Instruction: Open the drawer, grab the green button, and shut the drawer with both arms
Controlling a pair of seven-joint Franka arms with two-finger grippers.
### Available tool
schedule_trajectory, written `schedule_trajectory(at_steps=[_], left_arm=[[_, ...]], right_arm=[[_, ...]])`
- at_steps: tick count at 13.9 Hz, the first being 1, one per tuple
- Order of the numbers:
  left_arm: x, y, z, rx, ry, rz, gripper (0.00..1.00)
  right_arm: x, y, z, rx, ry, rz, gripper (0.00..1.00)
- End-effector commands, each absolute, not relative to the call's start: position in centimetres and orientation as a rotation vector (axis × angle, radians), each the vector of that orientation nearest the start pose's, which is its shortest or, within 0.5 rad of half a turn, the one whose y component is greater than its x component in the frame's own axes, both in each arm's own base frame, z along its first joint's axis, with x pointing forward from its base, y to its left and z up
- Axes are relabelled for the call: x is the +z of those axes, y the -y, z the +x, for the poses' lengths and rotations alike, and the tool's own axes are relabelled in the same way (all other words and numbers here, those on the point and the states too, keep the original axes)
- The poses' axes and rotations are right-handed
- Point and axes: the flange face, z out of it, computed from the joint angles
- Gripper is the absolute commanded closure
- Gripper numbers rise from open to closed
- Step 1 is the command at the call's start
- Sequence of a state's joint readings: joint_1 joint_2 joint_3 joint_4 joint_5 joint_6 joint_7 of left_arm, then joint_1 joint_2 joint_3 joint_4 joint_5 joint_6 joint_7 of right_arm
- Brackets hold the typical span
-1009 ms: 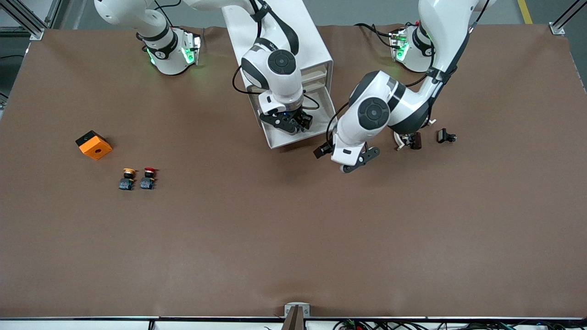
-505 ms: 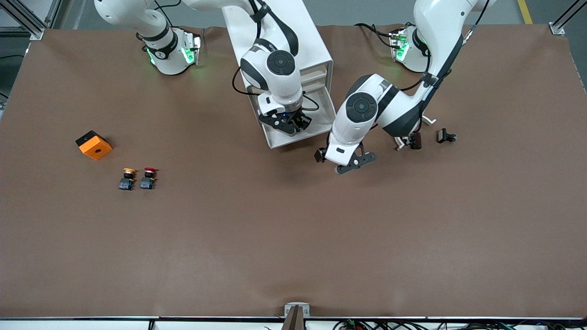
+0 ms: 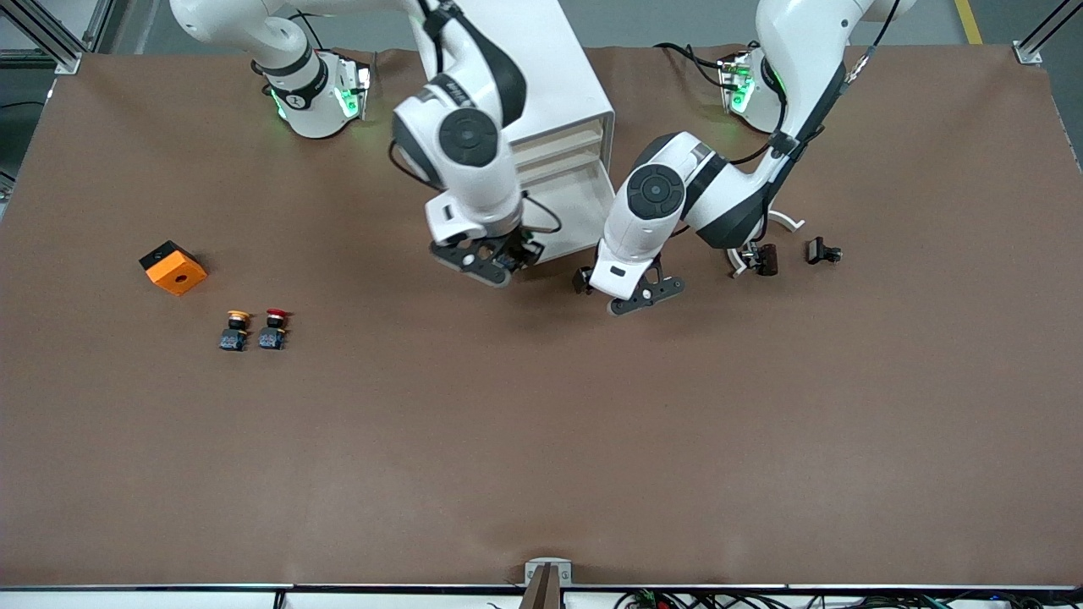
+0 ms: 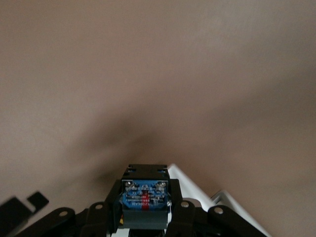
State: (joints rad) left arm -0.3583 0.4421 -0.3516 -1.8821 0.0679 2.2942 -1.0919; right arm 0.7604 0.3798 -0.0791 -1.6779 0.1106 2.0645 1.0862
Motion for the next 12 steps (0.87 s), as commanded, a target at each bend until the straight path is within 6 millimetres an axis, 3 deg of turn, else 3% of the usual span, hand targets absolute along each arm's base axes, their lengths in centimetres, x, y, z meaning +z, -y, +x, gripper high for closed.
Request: schedule_trajectory(at_steps=[1,3,6,10,12], left_arm=[[29.1,40.6,48.6,0.087,0.54,-3.155,0.0],[29.2,40.7,48.6,0.085,0.538,-3.157,0.0],[29.1,40.7,48.5,0.085,0.536,-3.155,0.0],[29.1,41.3,48.0,0.089,0.527,-3.155,0.0],[29.2,42.0,47.3,0.086,0.507,-3.156,0.0]], right_arm=[[39.5,-37.1,53.4,0.113,-0.615,-3.045,1.0],[38.8,-31.8,56.0,0.128,-0.541,-3.063,1.0],[37.6,-25.7,58.3,0.143,-0.452,-3.083,1.0],[34.4,-20.2,59.2,0.13,-0.401,-3.09,1.0],[32.0,-16.6,59.7,0.077,-0.356,-3.093,1.0]])
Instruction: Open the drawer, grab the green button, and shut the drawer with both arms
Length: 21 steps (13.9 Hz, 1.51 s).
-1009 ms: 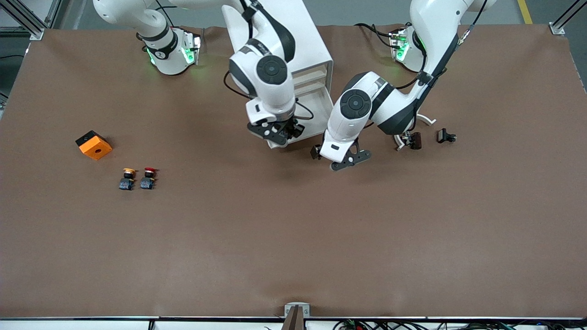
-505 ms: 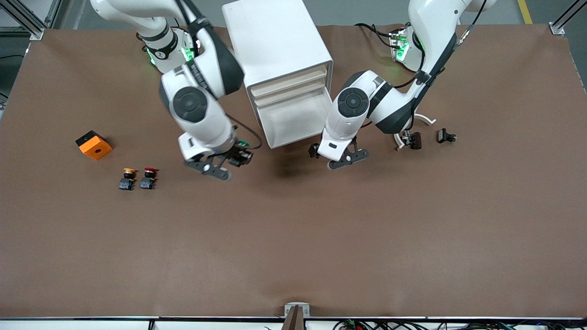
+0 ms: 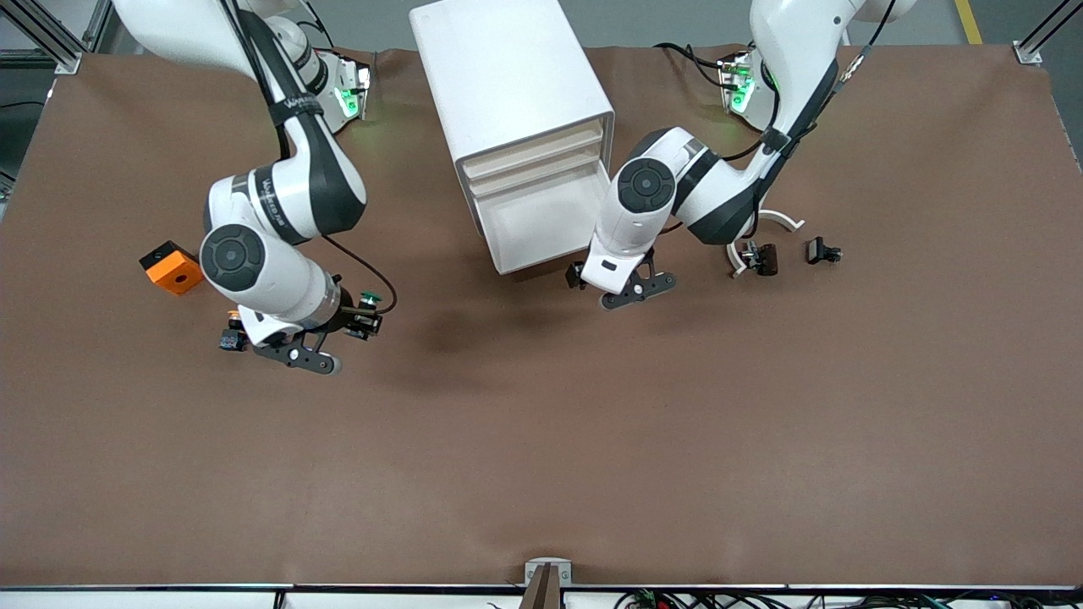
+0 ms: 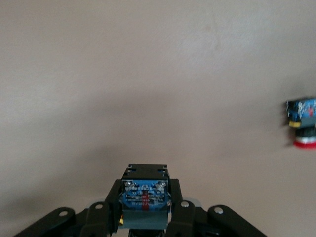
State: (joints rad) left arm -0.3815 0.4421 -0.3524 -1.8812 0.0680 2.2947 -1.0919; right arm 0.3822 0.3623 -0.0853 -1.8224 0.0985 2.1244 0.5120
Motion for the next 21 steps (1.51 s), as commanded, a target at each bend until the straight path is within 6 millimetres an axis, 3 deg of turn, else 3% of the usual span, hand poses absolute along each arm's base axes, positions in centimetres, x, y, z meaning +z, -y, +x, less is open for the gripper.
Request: schedule_trajectory(at_steps=[1,5,9,15,19,21], left_arm=[[29.2,42.3,47.0,0.087,0.502,-3.157,0.0],[29.3,42.6,46.7,0.082,0.486,-3.155,0.0],[27.4,44.3,45.1,0.018,0.397,-3.116,0.0],[25.5,45.2,45.7,0.03,0.422,-3.119,0.0],[24.8,46.1,44.8,0.034,0.431,-3.106,0.0],[24.6,46.6,44.2,0.037,0.421,-3.105,0.0]], right_arm=[[31.2,-15.3,59.8,0.044,-0.327,-3.089,1.0],[27.3,-12.3,59.1,-0.043,-0.235,-3.092,1.0],[23.7,-9.8,58.4,-0.089,-0.154,-3.102,1.0],[21.7,-7.8,57.9,-0.062,-0.094,-3.113,1.0],[19.8,-4.8,56.8,-0.024,-0.079,-3.115,1.0],[19.3,-4.5,56.2,-0.028,-0.088,-3.115,1.0]])
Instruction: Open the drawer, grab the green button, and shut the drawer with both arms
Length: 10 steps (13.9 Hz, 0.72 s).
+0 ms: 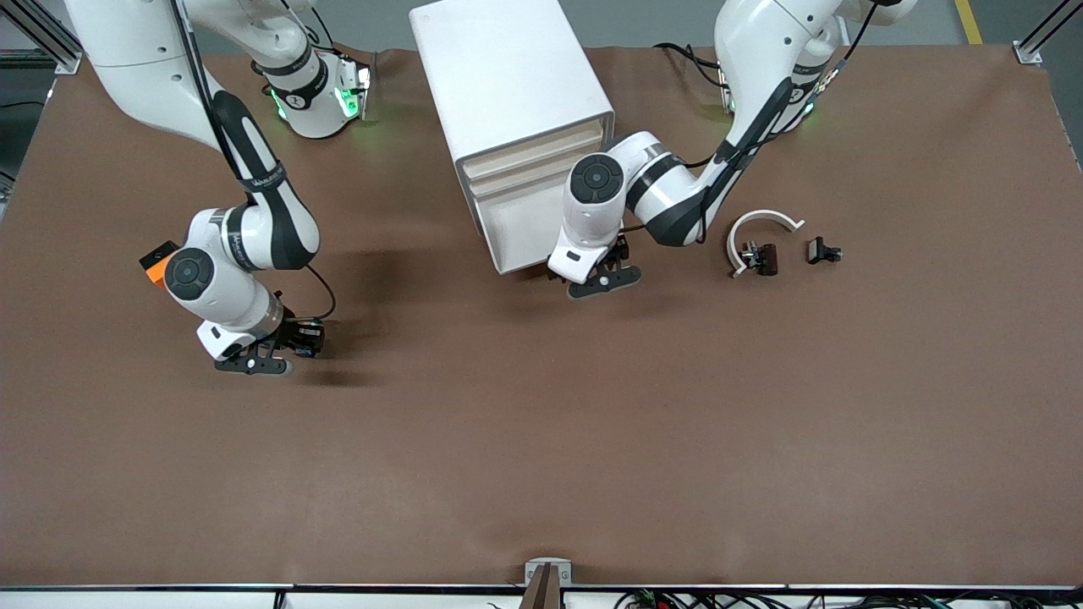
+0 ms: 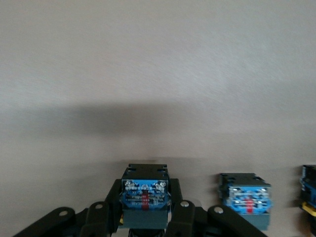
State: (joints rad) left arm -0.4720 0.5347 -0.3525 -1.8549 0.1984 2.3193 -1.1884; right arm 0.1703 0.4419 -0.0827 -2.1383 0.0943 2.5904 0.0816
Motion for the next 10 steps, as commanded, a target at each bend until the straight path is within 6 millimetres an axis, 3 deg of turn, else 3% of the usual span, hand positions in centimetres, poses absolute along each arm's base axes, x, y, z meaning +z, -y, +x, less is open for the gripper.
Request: schedule_trajectory(at_steps=[1,10], left_arm=[[24.6,46.9,43.8,0.04,0.418,-3.105,0.0],[23.7,49.1,41.1,0.076,0.444,-3.088,0.0]], right_arm=[[19.2,-4.5,56.1,-0.037,-0.095,-3.112,1.0],[18.0,-5.8,55.8,-0.021,-0.15,-3.068,1.0]])
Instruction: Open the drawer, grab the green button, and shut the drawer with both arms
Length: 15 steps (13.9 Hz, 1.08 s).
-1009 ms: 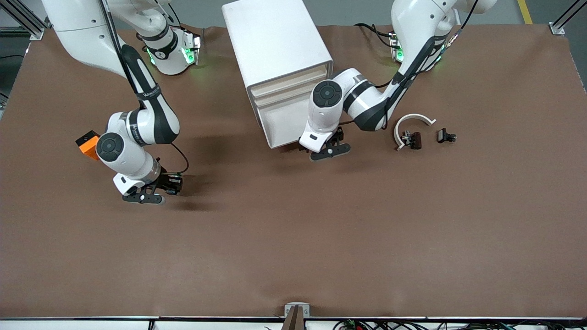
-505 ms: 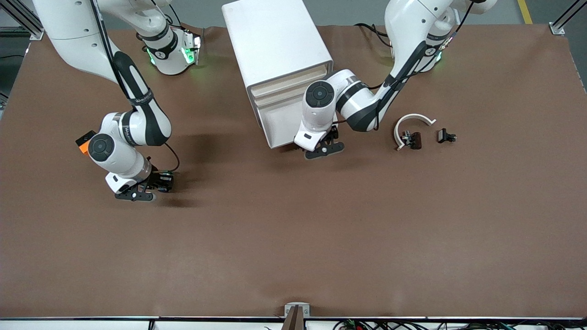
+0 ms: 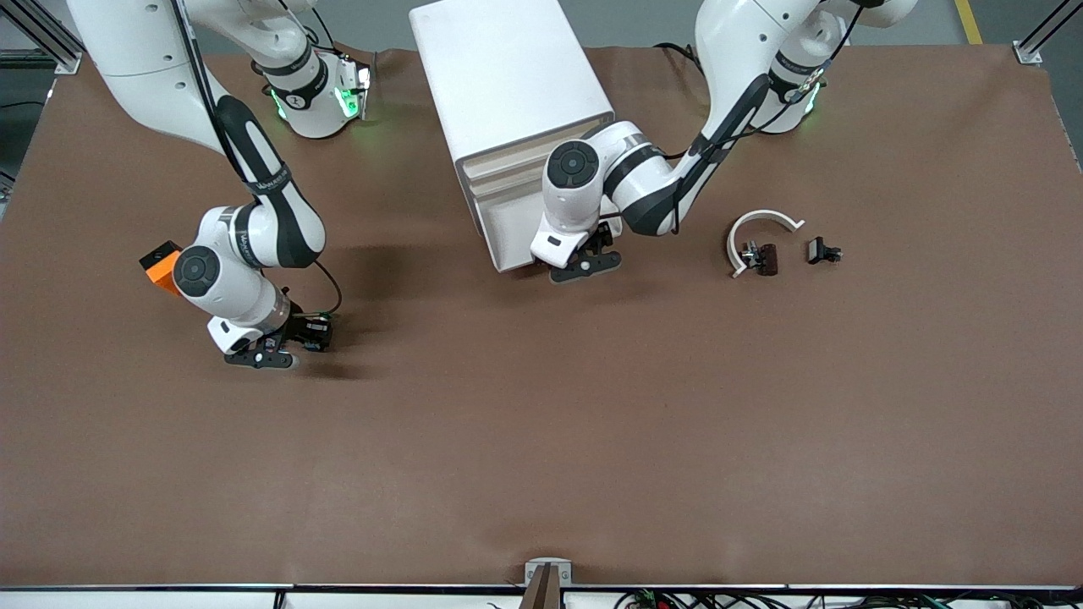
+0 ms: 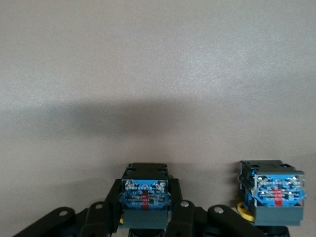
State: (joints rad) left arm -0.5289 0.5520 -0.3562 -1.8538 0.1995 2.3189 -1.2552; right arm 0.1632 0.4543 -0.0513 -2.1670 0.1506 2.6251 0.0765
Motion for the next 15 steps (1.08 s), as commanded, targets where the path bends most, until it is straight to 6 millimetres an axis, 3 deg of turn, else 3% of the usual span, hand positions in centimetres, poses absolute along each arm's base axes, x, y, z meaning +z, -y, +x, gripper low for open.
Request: schedule_trajectory(at_steps=[1,6,7,8,12,15], left_arm=[[23.8,49.8,40.3,0.084,0.44,-3.093,0.0],[23.2,50.8,38.5,0.176,0.473,-3.077,0.0],[23.1,50.8,38.2,0.193,0.489,-3.066,0.0],[23.1,51.4,37.4,0.216,0.477,-3.068,0.0],[22.8,51.7,36.9,0.314,0.549,-3.06,0.0],[22.3,52.0,36.2,0.402,0.599,-3.051,0.0]], right_arm=[[18.0,-5.8,55.9,-0.021,-0.143,-3.069,1.0],[17.8,-6.1,55.8,-0.015,-0.121,-3.07,1.0],[17.8,-6.0,55.8,-0.012,-0.123,-3.07,0.61],[17.6,-5.9,55.9,-0.01,-0.128,-3.07,0.01],[18.3,-5.8,56.6,-0.024,-0.133,-3.067,0.0],[20.9,-5.9,58.0,0.004,-0.12,-3.057,0.0]])
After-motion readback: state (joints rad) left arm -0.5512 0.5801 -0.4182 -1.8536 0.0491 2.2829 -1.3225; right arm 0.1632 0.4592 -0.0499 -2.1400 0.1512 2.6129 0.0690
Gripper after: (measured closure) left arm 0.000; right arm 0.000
